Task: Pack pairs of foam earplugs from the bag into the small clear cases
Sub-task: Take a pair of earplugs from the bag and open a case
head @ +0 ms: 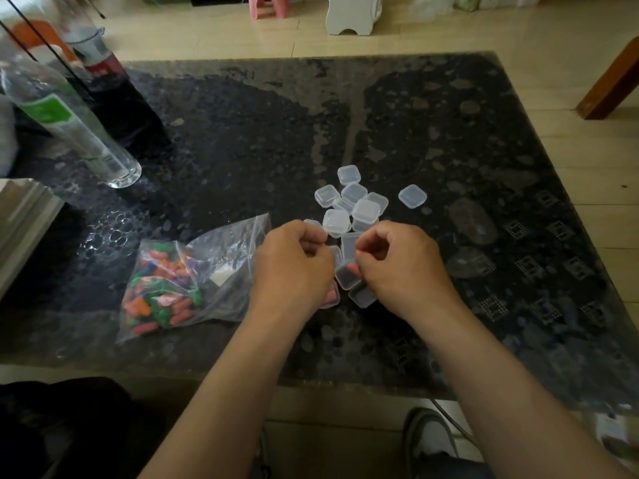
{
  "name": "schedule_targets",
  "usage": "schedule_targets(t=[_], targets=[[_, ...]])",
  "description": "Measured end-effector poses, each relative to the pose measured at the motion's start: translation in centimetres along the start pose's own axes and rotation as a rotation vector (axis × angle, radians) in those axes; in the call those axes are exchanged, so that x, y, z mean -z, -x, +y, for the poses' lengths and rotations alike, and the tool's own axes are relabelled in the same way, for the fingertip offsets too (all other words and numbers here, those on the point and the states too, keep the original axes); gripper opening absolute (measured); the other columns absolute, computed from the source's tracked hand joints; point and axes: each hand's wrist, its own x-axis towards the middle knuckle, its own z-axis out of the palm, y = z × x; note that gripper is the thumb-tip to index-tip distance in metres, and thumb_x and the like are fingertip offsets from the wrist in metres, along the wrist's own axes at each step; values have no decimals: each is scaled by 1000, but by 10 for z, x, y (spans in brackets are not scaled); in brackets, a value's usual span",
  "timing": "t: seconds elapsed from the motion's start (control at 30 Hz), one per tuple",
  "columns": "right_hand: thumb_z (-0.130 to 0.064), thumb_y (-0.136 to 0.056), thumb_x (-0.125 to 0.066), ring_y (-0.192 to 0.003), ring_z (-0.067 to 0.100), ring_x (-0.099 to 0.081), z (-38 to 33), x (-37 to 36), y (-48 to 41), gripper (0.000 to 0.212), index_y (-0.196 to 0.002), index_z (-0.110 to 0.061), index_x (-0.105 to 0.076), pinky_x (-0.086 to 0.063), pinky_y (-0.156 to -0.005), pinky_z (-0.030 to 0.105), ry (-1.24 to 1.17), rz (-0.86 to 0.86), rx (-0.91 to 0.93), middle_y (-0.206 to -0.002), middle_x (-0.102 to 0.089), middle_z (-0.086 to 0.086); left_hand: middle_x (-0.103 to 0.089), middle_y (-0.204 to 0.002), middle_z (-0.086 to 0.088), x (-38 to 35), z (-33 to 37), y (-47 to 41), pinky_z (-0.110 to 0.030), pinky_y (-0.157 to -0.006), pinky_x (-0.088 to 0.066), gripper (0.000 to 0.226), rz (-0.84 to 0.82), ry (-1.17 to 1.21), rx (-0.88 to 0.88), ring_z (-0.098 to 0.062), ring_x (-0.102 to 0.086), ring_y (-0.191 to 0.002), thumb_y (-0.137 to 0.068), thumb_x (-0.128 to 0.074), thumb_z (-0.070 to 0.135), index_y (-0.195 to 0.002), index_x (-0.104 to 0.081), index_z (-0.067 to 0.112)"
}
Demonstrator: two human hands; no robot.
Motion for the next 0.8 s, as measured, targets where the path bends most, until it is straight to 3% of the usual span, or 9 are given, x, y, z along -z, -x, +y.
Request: schedule_targets(t=[0.07, 0.13, 0.2, 0.27, 0.43, 0.63, 0.73, 0.8], targets=[[-13, -90, -75, -81, 1, -63, 0, 2, 0, 12, -92, -23, -70, -51, -66, 12, 2, -18, 15, -98, -67, -6, -67, -96, 3, 2, -3, -2, -4, -43, -41, 20, -34, -141, -39, 11, -62, -58, -93, -64, 5, -106, -69, 19], [-12, -91, -74, -80, 0, -64, -1, 6, 1, 11, -92, -22, -70, -53, -65, 13, -12, -41, 25, -97, -67, -6, -67, -107, 6, 1, -6, -2, -7, -55, -49, 25, -95, -294, -83, 2, -66, -74, -93, -70, 16, -118, -69, 22], [-9, -90, -74, -79, 0, -66, -1, 9, 1, 10, -92, -19, -72, -58, -69, 16, -45, -45, 29, -95, -68, -6, -68, -115, 5, -1, -7, -1, -26, -79, -59, 32, -155, -396, -133, -10, -68, -92, -92, -73, 28, -123, -68, 22], [-8, -90, -73, -79, 0, -67, -1, 11, 1, 12, -95, -19, -72, -58, -71, 16, -65, -33, 27, -93, -68, -8, -67, -116, 3, -5, -6, 0, -39, -87, -58, 32, -174, -523, -208, -17, -67, -98, -93, -71, 34, -122, -69, 20], [-7, -90, -74, -78, 1, -70, 0, 15, 1, 16, -93, -23, -70, -61, -72, 20, -127, -16, 19, -89, -68, -10, -63, -119, 2, -11, -12, -3, -35, -91, -54, 32, -135, -699, -353, -18, -60, -109, -94, -68, 36, -123, -67, 22], [-6, -91, -73, -80, 4, -72, 3, 20, 1, 14, -96, -20, -73, -64, -75, 27, -134, -69, 66, -92, -70, -9, -53, -114, -1, -17, -21, -7, -40, -89, -54, 19, -147, -719, -374, -20, -53, -107, -96, -65, 29, -112, -66, 20], [-6, -92, -71, -79, 2, -71, 2, 21, 2, 13, -95, -17, -74, -62, -75, 25, -111, -119, 164, -91, -69, -10, -58, -106, 0, -14, -16, -10, -38, -83, -54, 8, -124, -628, -346, -18, -58, -98, -97, -61, 22, -101, -67, 18], [-5, -90, -72, -83, 1, -70, 0, 21, 3, 12, -95, -16, -75, -61, -76, 22, -119, -127, 236, -92, -69, -10, -65, -90, 6, -8, -11, -13, -32, -73, -56, 7, -98, -466, -264, -14, -64, -83, -94, -65, 18, -89, -67, 23]])
